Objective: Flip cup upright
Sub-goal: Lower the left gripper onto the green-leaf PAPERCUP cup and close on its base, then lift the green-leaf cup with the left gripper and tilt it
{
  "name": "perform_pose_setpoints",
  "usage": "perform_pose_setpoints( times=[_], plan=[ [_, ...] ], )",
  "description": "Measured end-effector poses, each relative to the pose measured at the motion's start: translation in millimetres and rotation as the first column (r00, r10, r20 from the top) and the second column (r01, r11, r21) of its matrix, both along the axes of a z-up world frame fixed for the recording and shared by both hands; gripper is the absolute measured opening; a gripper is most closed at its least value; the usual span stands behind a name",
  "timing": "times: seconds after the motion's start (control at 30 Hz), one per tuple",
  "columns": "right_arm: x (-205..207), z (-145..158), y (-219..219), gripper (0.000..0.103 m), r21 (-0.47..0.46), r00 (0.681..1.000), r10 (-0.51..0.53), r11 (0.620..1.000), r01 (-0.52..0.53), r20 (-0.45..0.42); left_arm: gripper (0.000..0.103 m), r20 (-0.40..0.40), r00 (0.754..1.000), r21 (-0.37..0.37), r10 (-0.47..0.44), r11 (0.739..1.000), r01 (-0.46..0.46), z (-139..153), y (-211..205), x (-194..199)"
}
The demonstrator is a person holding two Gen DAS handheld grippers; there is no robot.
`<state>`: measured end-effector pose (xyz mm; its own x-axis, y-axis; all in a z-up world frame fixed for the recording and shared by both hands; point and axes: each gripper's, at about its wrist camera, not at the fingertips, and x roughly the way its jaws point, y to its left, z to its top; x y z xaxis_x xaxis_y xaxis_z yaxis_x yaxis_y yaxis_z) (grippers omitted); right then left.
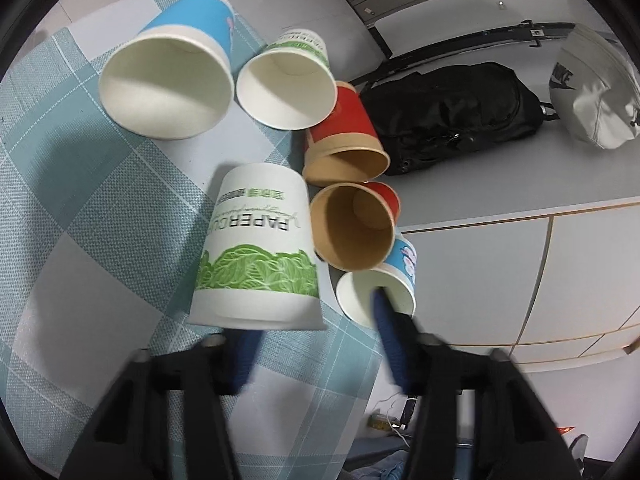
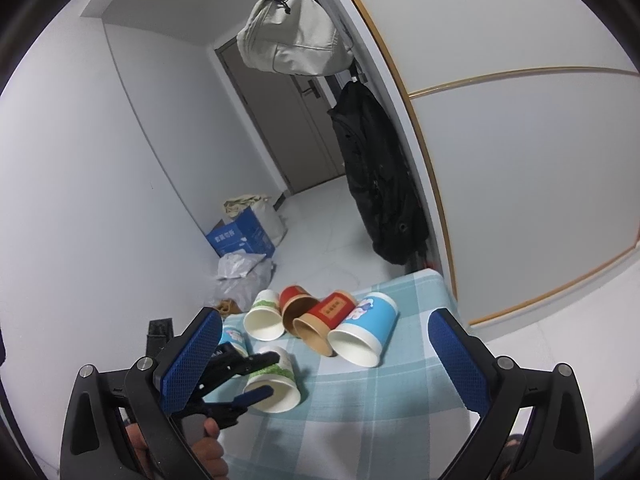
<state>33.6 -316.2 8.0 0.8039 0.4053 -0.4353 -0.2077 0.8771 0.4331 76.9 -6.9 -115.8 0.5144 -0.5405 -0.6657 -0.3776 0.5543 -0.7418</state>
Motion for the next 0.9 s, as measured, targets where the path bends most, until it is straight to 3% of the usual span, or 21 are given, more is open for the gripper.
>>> perform_pose_setpoints(
  times=[0.23,0.73,0.9],
  plan=[
    [-0.8,-0.5,2.3,0.103,-0.001,1.0,0.004,1.0,-0.004,-0.003,0.002,0.0,1.0,-0.037,0.001,0.999,-0.001,-10.2,8.0,-1.9],
    [-0.3,-3.5,6.2,0.103,-0.027,1.0,-0.001,1.0,0.001,-0.008,0.0,0.092,0.991,-0.01,-0.093,0.996,0.094,13.8,12.0,-17.4],
    [-3.5,-3.2,8.6,0.103,-0.04,1.0,0.002,0.999,-0.002,0.009,0.0,0.115,0.986,0.04,-0.12,0.992,0.116,31.6,16.8,-33.4]
  ],
)
